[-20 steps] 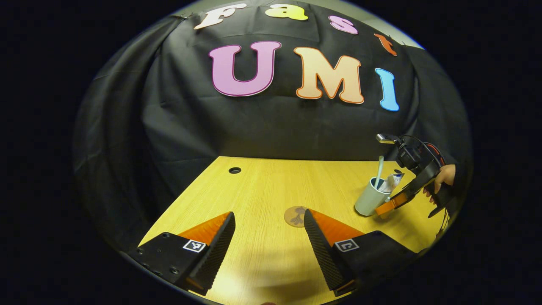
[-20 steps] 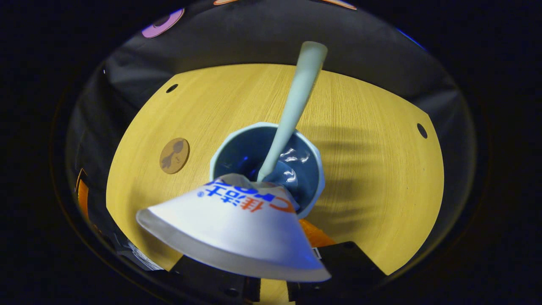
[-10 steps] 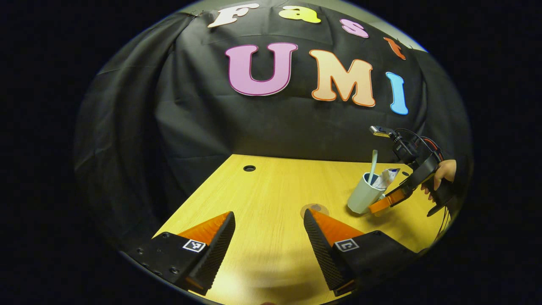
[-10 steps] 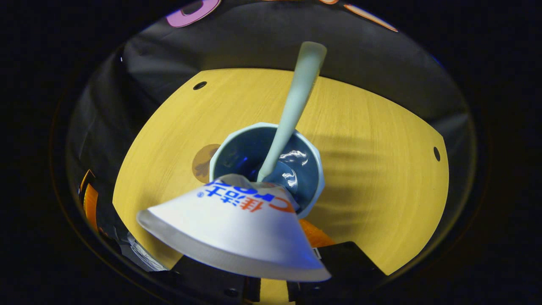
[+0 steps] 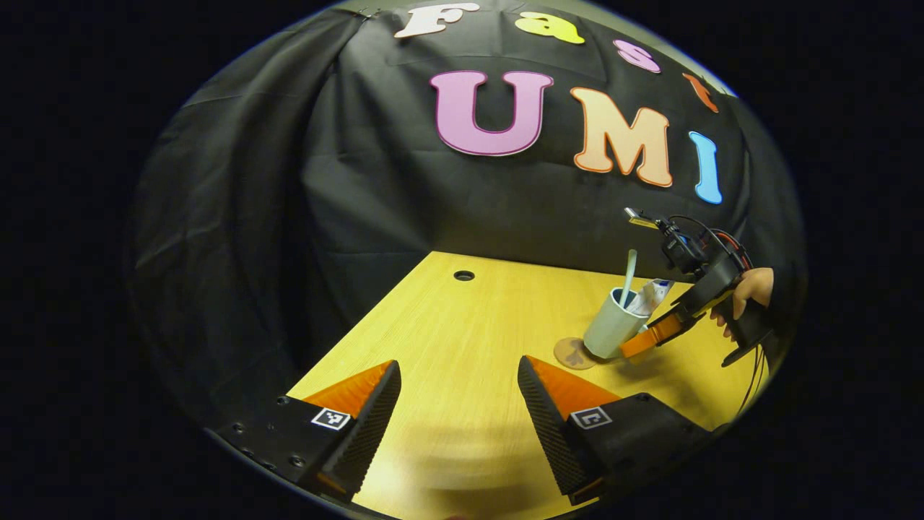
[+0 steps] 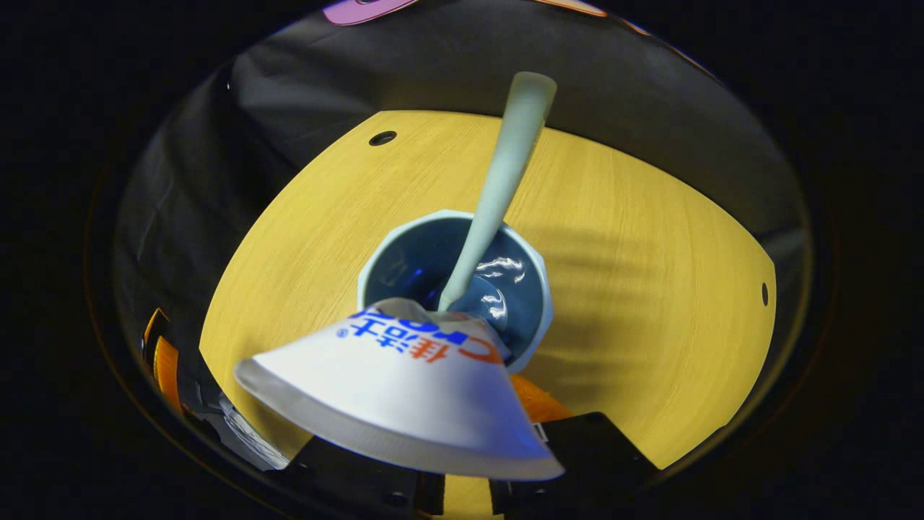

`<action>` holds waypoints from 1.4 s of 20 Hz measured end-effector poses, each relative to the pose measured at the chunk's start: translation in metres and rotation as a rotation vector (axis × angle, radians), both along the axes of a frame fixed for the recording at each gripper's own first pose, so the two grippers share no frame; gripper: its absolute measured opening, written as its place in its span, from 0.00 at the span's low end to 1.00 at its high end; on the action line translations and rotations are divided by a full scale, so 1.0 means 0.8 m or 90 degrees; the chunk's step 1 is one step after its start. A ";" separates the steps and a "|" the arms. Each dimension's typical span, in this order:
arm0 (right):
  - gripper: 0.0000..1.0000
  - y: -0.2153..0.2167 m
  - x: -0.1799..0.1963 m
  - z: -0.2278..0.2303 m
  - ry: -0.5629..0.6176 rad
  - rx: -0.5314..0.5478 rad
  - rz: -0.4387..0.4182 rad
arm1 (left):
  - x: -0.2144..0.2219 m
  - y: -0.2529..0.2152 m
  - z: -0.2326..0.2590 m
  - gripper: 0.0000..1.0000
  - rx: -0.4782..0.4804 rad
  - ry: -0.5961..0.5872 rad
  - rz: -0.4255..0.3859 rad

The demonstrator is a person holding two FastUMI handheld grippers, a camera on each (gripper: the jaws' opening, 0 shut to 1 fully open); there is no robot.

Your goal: Put the toothbrush and toothpaste on the desktop into the cup, then pick up the cup and place it on the coaster on the desktop.

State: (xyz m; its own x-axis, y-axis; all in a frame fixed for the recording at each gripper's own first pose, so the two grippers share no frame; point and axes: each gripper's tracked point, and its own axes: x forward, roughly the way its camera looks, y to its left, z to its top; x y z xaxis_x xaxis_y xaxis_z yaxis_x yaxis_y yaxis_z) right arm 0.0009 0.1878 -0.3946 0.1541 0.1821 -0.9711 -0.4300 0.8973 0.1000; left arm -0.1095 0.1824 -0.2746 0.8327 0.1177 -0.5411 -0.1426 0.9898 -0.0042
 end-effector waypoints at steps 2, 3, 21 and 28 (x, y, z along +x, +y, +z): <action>0.35 0.020 0.003 -0.012 0.004 -0.005 0.005 | -0.004 0.012 -0.003 0.94 -0.004 0.005 0.010; 0.36 0.031 0.005 -0.019 0.004 -0.005 0.007 | -0.005 0.018 -0.006 0.94 -0.004 0.006 0.015; 0.95 0.038 -0.010 0.094 -0.176 0.059 0.008 | 0.066 -0.078 0.028 0.94 -0.016 -0.026 -0.095; 0.98 -0.054 0.012 0.234 -0.427 0.127 -0.077 | 0.107 -0.179 0.084 0.94 -0.024 -0.089 -0.170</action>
State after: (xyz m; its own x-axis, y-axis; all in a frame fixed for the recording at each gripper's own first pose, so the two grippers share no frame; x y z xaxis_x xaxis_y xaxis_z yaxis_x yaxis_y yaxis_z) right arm 0.0109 0.1448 -0.2073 0.7377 0.2904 -0.6095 -0.3550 0.9347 0.0156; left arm -0.0239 0.0395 -0.2077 0.8982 -0.1334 -0.4189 0.1273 0.9909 -0.0427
